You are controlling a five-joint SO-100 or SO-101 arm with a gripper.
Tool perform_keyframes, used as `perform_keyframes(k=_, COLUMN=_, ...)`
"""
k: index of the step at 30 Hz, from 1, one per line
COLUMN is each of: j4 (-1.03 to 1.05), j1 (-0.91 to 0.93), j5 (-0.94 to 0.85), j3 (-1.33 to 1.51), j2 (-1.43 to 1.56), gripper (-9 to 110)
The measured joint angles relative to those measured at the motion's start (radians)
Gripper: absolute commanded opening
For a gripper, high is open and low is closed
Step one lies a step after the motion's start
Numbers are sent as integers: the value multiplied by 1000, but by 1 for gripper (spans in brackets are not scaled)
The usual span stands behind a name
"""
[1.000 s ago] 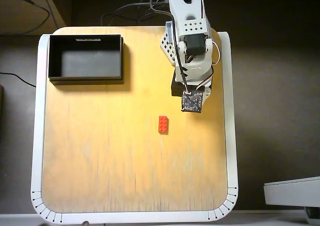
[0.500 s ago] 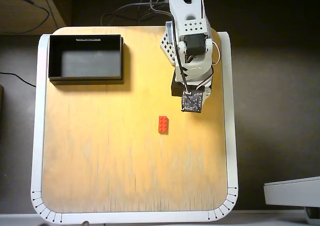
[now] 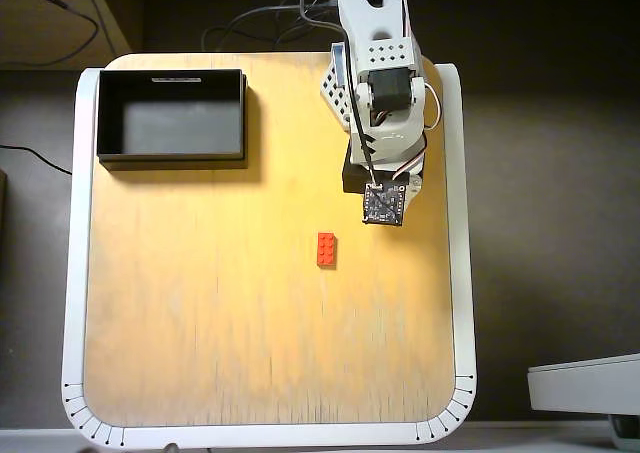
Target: Grasp a lego block and put it in the bin.
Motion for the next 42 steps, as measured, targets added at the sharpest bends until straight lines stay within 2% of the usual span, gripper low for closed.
perform_keyframes(k=12, j4=0, j1=-5, j5=3, j3=0, j2=0, gripper=0)
perform_keyframes(k=19, j4=-11, j1=9, j5=173, j3=0, j2=0, gripper=0)
perform_keyframes(k=26, j4=-129, j1=57, j5=178, j3=-9, j2=-8, gripper=0)
perform_keyframes(k=33, j4=-140, j1=107, j5=178, j3=-164, j2=-250, gripper=0)
perform_keyframes(k=42, j4=-140, j1=230, j5=216, j3=-525, j2=-601, gripper=6)
